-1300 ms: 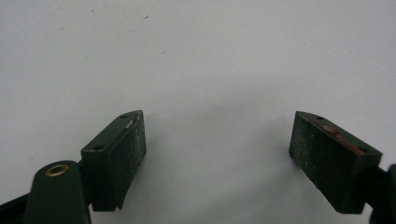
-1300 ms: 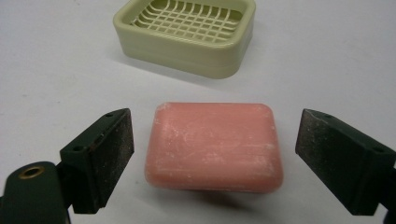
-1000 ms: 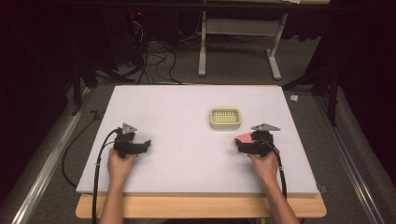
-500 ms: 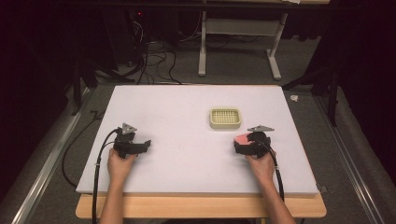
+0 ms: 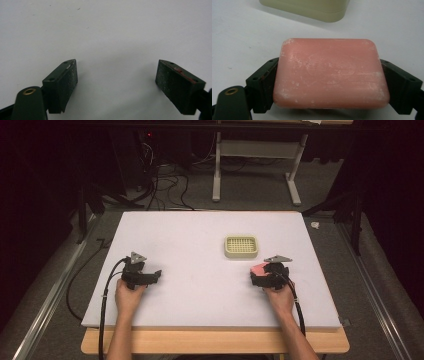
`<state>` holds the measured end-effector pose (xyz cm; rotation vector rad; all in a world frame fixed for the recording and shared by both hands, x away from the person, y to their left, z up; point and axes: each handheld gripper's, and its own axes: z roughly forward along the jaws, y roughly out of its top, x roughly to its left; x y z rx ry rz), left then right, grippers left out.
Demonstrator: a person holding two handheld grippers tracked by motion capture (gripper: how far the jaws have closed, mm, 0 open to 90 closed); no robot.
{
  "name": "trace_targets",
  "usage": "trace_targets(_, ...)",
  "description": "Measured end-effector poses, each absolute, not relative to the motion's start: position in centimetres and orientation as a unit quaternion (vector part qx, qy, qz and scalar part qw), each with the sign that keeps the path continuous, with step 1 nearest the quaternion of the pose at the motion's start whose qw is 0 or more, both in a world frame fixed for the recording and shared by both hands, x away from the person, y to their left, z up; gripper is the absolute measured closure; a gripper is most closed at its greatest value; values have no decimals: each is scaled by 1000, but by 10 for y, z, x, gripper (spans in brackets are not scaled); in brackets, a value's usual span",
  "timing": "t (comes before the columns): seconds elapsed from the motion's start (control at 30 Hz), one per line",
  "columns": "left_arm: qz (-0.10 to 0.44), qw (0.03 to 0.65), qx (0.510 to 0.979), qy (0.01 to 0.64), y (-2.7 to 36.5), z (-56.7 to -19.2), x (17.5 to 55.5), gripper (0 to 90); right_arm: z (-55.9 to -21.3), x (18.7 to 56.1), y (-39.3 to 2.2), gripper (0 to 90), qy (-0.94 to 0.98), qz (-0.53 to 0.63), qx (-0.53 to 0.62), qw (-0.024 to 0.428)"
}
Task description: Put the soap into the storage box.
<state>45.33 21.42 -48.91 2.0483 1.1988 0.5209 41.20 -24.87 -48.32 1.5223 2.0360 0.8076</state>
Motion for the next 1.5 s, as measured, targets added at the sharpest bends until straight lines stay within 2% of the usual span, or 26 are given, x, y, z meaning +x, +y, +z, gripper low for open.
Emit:
trace_targets(0.4, 201, 349, 790, 463, 214, -489, 453, 181, -480, 408, -244, 138, 748, 307, 544, 223)
trace_targets(1.0, 202, 348, 789, 464, 214, -489, 454, 175, -459, 396, -257, 138, 734, 376, 535, 181)
trace_targets(1.5, 201, 348, 788, 466, 214, -489, 454, 168, -441, 394, -259, 137, 740, 394, 517, 171)
